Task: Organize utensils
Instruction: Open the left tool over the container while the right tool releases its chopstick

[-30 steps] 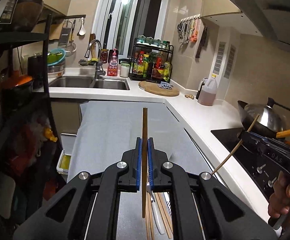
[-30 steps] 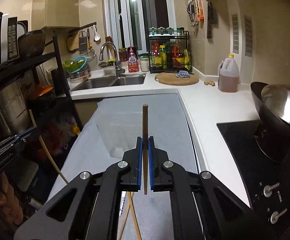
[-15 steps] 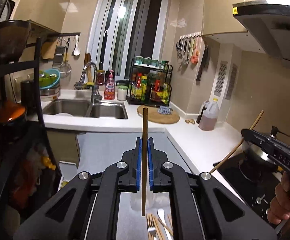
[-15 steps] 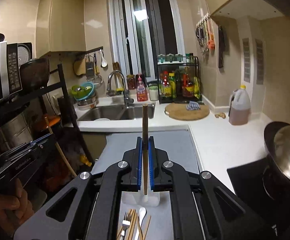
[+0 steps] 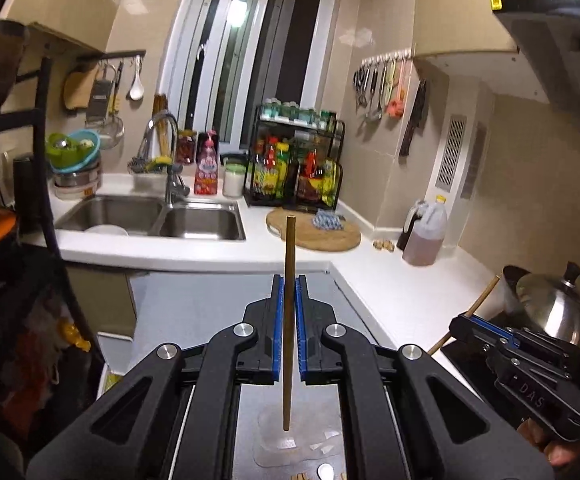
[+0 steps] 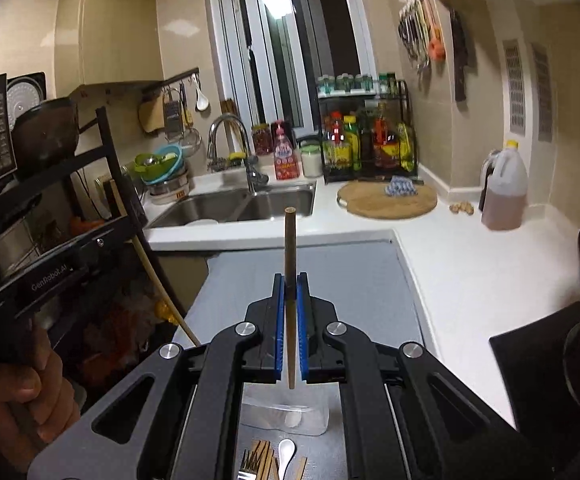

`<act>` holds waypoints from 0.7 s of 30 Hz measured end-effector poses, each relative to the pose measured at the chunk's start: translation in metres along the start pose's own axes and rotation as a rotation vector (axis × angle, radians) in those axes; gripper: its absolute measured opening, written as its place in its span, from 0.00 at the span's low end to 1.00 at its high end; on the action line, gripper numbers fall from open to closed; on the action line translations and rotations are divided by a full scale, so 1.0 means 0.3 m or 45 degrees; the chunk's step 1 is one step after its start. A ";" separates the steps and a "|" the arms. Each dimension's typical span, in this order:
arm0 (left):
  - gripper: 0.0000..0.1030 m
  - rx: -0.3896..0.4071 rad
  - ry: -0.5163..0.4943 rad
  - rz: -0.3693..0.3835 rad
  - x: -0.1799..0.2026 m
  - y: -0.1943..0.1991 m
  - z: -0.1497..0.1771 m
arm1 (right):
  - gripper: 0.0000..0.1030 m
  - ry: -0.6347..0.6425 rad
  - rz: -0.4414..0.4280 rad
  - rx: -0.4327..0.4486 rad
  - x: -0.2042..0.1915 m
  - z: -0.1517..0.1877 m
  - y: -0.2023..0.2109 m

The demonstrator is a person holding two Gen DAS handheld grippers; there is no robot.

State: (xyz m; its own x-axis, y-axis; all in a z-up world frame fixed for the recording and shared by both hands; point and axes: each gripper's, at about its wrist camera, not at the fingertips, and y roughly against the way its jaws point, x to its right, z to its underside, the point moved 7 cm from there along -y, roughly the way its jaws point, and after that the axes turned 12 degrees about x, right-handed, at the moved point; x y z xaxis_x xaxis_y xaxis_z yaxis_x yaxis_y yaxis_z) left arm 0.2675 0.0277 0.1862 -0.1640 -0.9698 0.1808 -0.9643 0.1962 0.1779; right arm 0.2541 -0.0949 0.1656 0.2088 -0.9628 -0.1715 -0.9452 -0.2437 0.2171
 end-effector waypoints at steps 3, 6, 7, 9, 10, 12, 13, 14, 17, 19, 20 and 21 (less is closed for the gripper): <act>0.06 -0.051 -0.019 -0.008 -0.009 -0.037 0.086 | 0.06 0.003 0.001 -0.047 0.020 0.084 -0.053; 0.06 -0.106 -0.036 -0.010 -0.012 -0.059 0.169 | 0.06 -0.004 0.005 -0.092 0.041 0.161 -0.094; 0.06 -0.120 -0.040 -0.012 -0.012 -0.063 0.187 | 0.06 -0.006 0.007 -0.108 0.043 0.184 -0.103; 0.06 -0.150 -0.047 -0.013 -0.011 -0.070 0.216 | 0.08 0.005 0.010 -0.136 0.047 0.220 -0.119; 0.06 -0.160 -0.047 -0.011 -0.011 -0.070 0.223 | 0.10 0.018 0.018 -0.146 0.046 0.232 -0.122; 0.27 -0.166 -0.038 -0.018 -0.011 -0.057 0.220 | 0.20 0.033 0.030 -0.155 0.045 0.243 -0.116; 0.36 -0.157 -0.032 -0.020 -0.012 -0.044 0.211 | 0.28 0.036 0.033 -0.149 0.046 0.240 -0.103; 0.45 -0.135 -0.030 -0.024 -0.008 -0.024 0.196 | 0.31 0.044 0.042 -0.140 0.049 0.233 -0.090; 0.47 -0.077 -0.054 -0.033 0.015 0.054 0.146 | 0.39 0.069 0.059 -0.105 0.047 0.208 -0.030; 0.47 -0.024 -0.070 -0.041 0.033 0.128 0.118 | 0.39 0.087 0.061 -0.080 0.037 0.195 0.027; 0.48 -0.008 -0.074 -0.046 0.037 0.155 0.112 | 0.39 0.098 0.060 -0.066 0.031 0.192 0.055; 0.49 0.006 -0.077 -0.054 0.042 0.184 0.108 | 0.39 0.110 0.062 -0.048 0.025 0.190 0.089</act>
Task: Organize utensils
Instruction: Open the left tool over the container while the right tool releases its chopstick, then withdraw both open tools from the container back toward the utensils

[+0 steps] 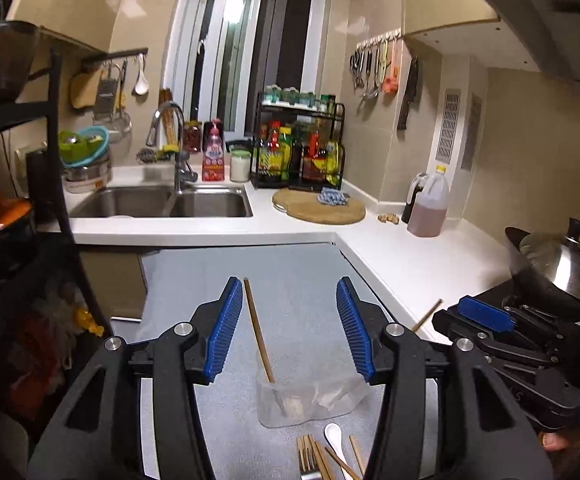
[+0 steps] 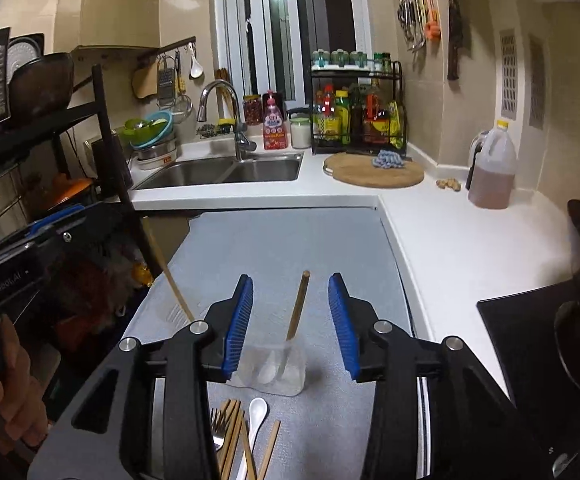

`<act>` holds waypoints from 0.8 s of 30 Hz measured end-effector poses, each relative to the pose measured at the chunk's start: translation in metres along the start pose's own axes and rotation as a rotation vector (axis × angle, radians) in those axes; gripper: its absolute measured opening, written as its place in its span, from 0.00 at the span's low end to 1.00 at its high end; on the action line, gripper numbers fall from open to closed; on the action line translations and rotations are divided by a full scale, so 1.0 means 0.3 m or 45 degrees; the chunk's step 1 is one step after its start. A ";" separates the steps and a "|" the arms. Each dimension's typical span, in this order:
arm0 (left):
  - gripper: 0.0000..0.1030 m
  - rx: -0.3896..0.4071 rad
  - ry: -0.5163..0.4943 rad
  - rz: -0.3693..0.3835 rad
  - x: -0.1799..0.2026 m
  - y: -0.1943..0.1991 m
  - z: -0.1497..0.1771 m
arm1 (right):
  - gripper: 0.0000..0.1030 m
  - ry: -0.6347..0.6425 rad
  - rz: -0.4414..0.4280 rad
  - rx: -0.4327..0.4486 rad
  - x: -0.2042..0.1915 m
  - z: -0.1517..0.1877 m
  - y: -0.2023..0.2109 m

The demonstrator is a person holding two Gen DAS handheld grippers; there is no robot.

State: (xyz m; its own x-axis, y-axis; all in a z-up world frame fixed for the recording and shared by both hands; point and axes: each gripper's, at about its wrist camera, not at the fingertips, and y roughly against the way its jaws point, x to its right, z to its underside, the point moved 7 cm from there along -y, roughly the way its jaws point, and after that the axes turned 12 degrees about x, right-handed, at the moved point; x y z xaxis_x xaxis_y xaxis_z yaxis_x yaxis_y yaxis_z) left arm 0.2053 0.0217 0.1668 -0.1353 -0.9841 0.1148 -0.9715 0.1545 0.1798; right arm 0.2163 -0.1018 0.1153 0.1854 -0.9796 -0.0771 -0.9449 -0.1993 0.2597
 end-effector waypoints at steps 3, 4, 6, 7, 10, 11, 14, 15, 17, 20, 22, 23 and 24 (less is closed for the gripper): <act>0.50 0.045 -0.020 -0.026 0.012 0.120 0.014 | 0.39 0.012 0.000 0.065 -0.016 0.013 0.112; 0.51 0.056 -0.028 -0.033 0.017 0.159 0.028 | 0.39 0.016 0.000 0.085 -0.023 0.030 0.153; 0.51 0.071 -0.033 -0.038 0.019 0.214 0.056 | 0.39 0.019 0.007 0.112 -0.034 0.068 0.216; 0.51 0.077 -0.031 -0.039 0.023 0.243 0.077 | 0.39 0.015 0.008 0.121 -0.041 0.093 0.246; 0.51 0.072 -0.045 -0.046 0.035 0.333 0.177 | 0.39 -0.002 0.005 0.147 -0.061 0.185 0.332; 0.51 0.066 -0.054 -0.043 0.041 0.346 0.205 | 0.39 -0.006 0.007 0.155 -0.066 0.221 0.358; 0.51 0.041 -0.105 -0.056 0.062 0.397 0.320 | 0.38 -0.023 0.028 0.174 -0.066 0.316 0.412; 0.51 0.044 -0.120 -0.079 0.063 0.414 0.355 | 0.38 -0.034 0.034 0.173 -0.064 0.345 0.426; 0.51 0.053 -0.130 -0.093 0.065 0.444 0.408 | 0.38 -0.057 0.048 0.166 -0.056 0.409 0.449; 0.51 0.038 -0.104 -0.094 0.070 0.468 0.473 | 0.37 -0.042 0.058 0.142 -0.061 0.497 0.463; 0.51 0.047 -0.103 -0.099 0.074 0.484 0.498 | 0.36 -0.029 0.065 0.123 -0.061 0.544 0.466; 0.51 0.051 -0.098 -0.100 0.074 0.494 0.516 | 0.36 -0.036 0.065 0.110 -0.056 0.565 0.468; 0.51 0.033 -0.079 -0.090 0.072 0.500 0.542 | 0.36 -0.044 0.061 0.095 -0.051 0.585 0.471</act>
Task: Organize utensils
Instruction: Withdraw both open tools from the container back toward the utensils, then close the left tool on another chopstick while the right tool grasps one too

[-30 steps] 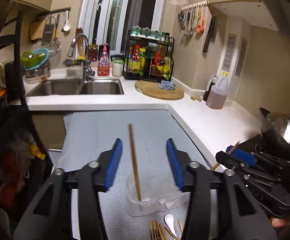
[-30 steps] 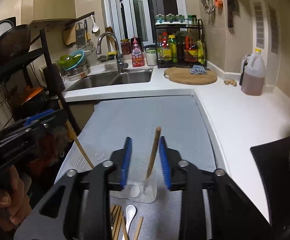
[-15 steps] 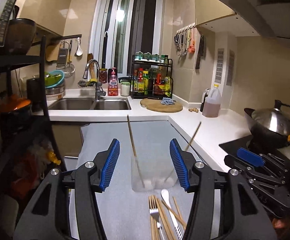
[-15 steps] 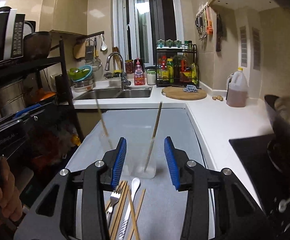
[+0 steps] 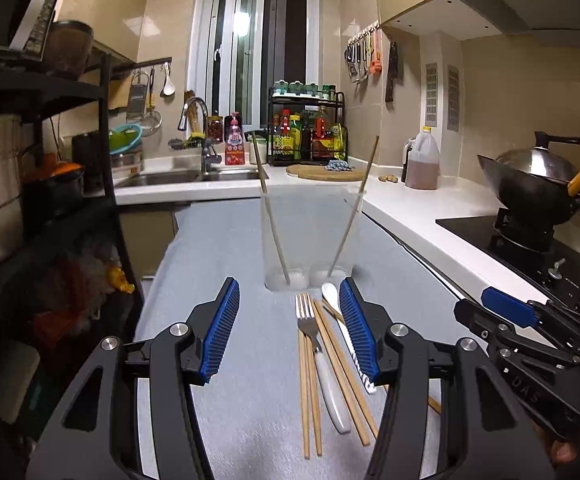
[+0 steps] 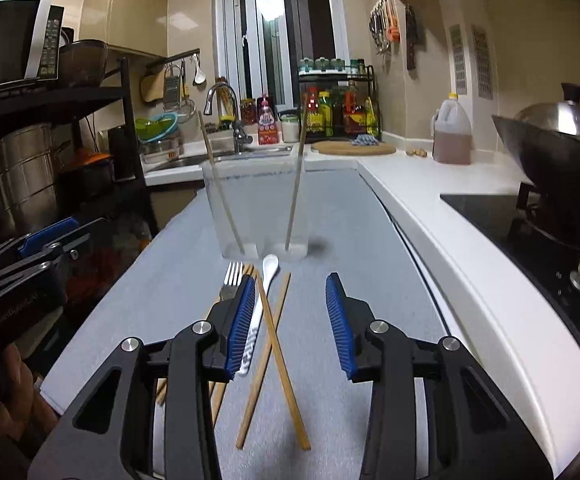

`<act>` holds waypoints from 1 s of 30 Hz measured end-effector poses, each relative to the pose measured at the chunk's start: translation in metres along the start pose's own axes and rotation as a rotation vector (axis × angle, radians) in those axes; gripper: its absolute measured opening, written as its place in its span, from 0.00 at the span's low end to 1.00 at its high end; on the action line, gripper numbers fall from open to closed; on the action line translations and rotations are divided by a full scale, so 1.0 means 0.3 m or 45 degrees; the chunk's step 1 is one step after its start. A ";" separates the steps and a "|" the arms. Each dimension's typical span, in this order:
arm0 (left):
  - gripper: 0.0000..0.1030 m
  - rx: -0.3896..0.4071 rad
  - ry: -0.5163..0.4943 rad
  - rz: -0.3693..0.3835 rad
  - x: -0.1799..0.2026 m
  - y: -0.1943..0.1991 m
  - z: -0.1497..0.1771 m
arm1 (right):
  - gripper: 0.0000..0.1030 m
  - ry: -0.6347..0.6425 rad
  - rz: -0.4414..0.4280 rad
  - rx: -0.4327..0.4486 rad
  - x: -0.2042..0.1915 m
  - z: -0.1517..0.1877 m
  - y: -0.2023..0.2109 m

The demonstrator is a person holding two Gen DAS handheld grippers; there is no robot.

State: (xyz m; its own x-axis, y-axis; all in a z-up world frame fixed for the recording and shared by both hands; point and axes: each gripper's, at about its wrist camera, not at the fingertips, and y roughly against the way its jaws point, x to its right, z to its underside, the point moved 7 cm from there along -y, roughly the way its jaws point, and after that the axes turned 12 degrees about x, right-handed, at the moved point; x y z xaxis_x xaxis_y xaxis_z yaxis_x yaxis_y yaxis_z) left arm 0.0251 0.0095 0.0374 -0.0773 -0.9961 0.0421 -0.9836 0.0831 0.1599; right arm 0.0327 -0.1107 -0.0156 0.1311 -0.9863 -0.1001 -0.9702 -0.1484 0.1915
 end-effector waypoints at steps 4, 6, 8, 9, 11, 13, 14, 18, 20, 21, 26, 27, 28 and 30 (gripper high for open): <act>0.51 -0.143 0.036 -0.002 -0.013 0.000 0.139 | 0.35 -0.005 -0.007 -0.060 0.017 0.068 0.010; 0.50 -0.187 0.051 -0.011 -0.026 -0.011 0.177 | 0.35 -0.009 -0.001 -0.080 0.029 0.092 0.013; 0.50 -0.187 0.047 -0.025 -0.041 -0.020 0.185 | 0.35 -0.011 0.001 -0.098 0.037 0.113 0.018; 0.50 -0.182 0.048 -0.036 -0.047 -0.020 0.188 | 0.35 -0.015 0.003 -0.105 0.045 0.120 0.019; 0.50 -0.194 0.071 -0.046 -0.066 -0.025 0.198 | 0.35 -0.019 0.010 -0.112 0.058 0.130 0.021; 0.50 -0.208 0.085 -0.057 -0.071 -0.031 0.213 | 0.35 -0.019 0.016 -0.125 0.070 0.144 0.020; 0.50 -0.211 0.087 -0.062 -0.071 -0.034 0.218 | 0.35 -0.026 0.017 -0.130 0.077 0.150 0.019; 0.45 -0.229 0.092 -0.058 -0.066 -0.043 0.239 | 0.30 -0.035 0.008 -0.154 0.090 0.174 0.017; 0.42 -0.234 0.081 -0.047 -0.055 -0.046 0.244 | 0.26 -0.035 0.000 -0.164 0.090 0.186 0.017; 0.39 -0.234 0.074 -0.040 -0.049 -0.046 0.245 | 0.24 -0.037 -0.004 -0.171 0.093 0.193 0.016; 0.38 -0.232 0.058 -0.023 -0.032 -0.044 0.248 | 0.23 -0.054 -0.014 -0.179 0.092 0.202 0.015; 0.38 -0.233 0.059 -0.021 -0.032 -0.044 0.249 | 0.23 -0.052 -0.015 -0.180 0.091 0.204 0.015; 0.38 -0.234 0.060 -0.021 -0.033 -0.045 0.247 | 0.23 -0.050 -0.018 -0.181 0.089 0.206 0.015; 0.38 -0.236 0.060 -0.021 -0.032 -0.045 0.249 | 0.23 -0.049 -0.016 -0.189 0.088 0.215 0.012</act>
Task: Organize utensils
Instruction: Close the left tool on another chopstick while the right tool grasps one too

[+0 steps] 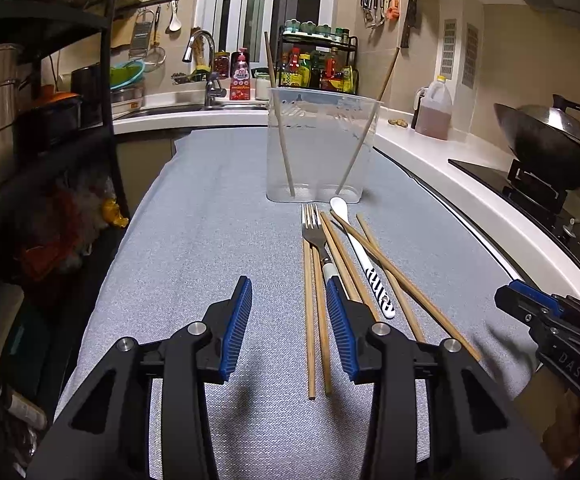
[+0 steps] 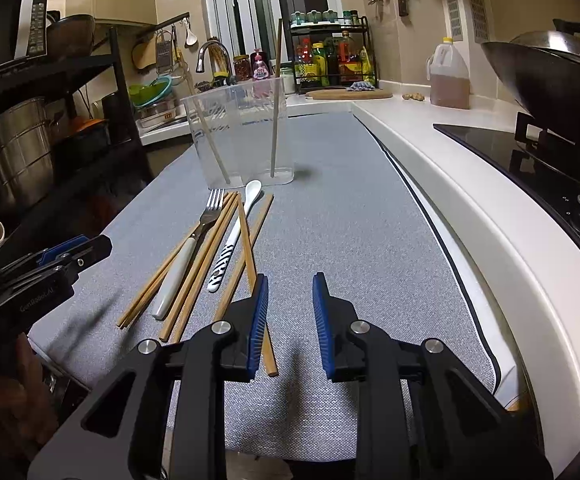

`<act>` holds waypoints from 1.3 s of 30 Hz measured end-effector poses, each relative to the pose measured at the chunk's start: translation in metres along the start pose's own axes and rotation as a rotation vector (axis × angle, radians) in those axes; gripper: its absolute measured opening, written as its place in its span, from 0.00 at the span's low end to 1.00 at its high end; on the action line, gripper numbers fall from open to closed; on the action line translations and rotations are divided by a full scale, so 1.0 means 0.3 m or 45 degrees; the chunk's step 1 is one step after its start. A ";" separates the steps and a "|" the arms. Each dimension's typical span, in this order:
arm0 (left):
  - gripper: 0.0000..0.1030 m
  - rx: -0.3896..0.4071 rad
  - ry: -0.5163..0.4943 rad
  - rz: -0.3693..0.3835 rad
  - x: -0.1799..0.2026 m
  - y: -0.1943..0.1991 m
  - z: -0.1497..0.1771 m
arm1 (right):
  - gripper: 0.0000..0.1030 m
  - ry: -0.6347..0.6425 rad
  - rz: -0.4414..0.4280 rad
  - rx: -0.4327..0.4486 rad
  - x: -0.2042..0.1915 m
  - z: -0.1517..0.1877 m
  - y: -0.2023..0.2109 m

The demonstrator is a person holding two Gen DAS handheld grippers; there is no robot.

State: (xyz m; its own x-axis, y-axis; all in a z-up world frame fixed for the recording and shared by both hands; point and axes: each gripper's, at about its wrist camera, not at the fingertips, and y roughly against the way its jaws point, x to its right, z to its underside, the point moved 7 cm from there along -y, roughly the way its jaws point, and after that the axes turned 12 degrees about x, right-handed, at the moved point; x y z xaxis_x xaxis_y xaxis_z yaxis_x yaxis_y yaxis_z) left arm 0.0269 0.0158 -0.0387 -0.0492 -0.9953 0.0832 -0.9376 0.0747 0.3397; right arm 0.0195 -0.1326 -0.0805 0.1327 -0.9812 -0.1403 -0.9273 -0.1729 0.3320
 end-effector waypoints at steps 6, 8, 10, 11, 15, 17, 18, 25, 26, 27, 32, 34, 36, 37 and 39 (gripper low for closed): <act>0.24 -0.018 0.010 0.019 -0.001 -0.004 0.013 | 0.23 -0.004 -0.010 -0.024 -0.001 0.019 -0.014; 0.21 -0.036 0.022 0.035 -0.001 -0.006 0.025 | 0.23 -0.004 -0.018 -0.037 -0.004 0.024 -0.018; 0.21 -0.053 0.031 0.047 0.004 -0.012 0.036 | 0.23 0.006 -0.029 -0.052 -0.010 0.033 -0.022; 0.21 -0.067 0.036 0.056 0.009 -0.017 0.045 | 0.23 0.008 -0.036 -0.063 -0.013 0.038 -0.027; 0.21 -0.118 0.042 0.079 0.025 -0.036 0.080 | 0.23 0.018 -0.067 -0.124 -0.033 0.073 -0.055; 0.21 -0.136 0.037 0.078 0.029 -0.044 0.094 | 0.23 0.028 -0.069 -0.142 -0.039 0.088 -0.065; 0.21 -0.145 0.035 0.076 0.029 -0.046 0.100 | 0.23 0.030 -0.075 -0.154 -0.043 0.095 -0.071; 0.16 -0.182 0.047 0.068 0.020 -0.057 0.119 | 0.24 0.070 -0.077 -0.193 -0.062 0.126 -0.093; 0.16 -0.190 0.048 0.065 0.018 -0.059 0.121 | 0.24 0.081 -0.076 -0.192 -0.066 0.127 -0.094; 0.16 -0.201 0.045 0.057 0.014 -0.063 0.126 | 0.23 0.090 -0.077 -0.190 -0.069 0.127 -0.095; 0.16 -0.236 0.043 0.041 0.004 -0.075 0.142 | 0.17 0.124 -0.072 -0.184 -0.077 0.122 -0.105; 0.16 -0.236 0.037 0.039 0.007 -0.075 0.141 | 0.08 0.131 -0.078 -0.183 -0.083 0.122 -0.106; 0.16 -0.236 0.037 0.045 0.010 -0.075 0.140 | 0.07 0.145 -0.082 -0.183 -0.088 0.122 -0.106; 0.16 -0.235 0.034 0.045 0.010 -0.075 0.139 | 0.06 0.156 -0.081 -0.181 -0.090 0.122 -0.104; 0.15 -0.235 0.039 0.043 0.009 -0.075 0.138 | 0.06 0.160 -0.083 -0.177 -0.089 0.121 -0.101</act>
State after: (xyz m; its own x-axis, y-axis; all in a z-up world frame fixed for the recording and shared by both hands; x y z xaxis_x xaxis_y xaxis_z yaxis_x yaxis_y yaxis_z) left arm 0.0337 0.0090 -0.0850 -0.0665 -0.9899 0.1251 -0.8565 0.1210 0.5018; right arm 0.0313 -0.0980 -0.1205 0.2417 -0.9690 -0.0515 -0.8591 -0.2383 0.4529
